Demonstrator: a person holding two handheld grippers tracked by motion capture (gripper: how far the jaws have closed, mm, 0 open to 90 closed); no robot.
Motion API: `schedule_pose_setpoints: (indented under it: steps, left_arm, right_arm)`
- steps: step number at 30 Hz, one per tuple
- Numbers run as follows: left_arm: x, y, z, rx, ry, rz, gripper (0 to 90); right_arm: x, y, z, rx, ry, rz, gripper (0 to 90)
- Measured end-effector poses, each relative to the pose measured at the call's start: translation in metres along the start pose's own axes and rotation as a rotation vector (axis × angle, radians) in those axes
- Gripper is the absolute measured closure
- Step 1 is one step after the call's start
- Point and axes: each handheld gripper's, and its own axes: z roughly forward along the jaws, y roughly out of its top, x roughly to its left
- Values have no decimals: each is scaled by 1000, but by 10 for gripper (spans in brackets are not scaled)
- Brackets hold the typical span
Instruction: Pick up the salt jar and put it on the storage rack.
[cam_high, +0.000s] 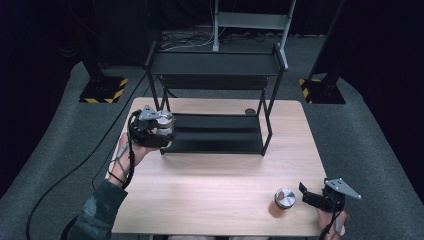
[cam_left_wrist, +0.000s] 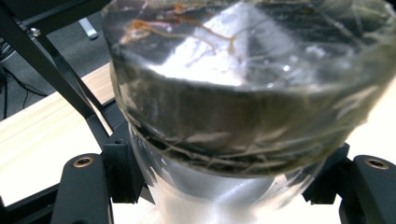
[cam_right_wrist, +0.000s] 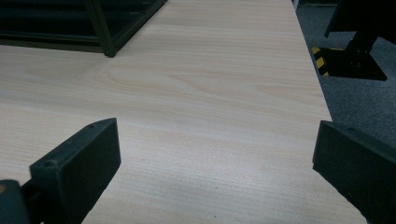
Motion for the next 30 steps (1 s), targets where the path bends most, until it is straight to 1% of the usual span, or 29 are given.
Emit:
schedule_pose_setpoints:
  steps: [7, 18, 23, 30]
  left_arm:
    - [4, 10, -3, -5, 1, 2, 307]
    - [7, 26, -6, -4, 4, 18, 306]
    - [8, 33, -8, -4, 12, 18, 306]
    - [11, 39, -9, -4, 14, 20, 307]
  right_arm:
    - [0, 0, 0, 1, 0, 0, 0]
    - [0, 0, 0, 0, -1, 0, 0]
    - [0, 0, 0, -1, 0, 0, 0]
    - [0, 0, 0, -2, -2, -1, 0]
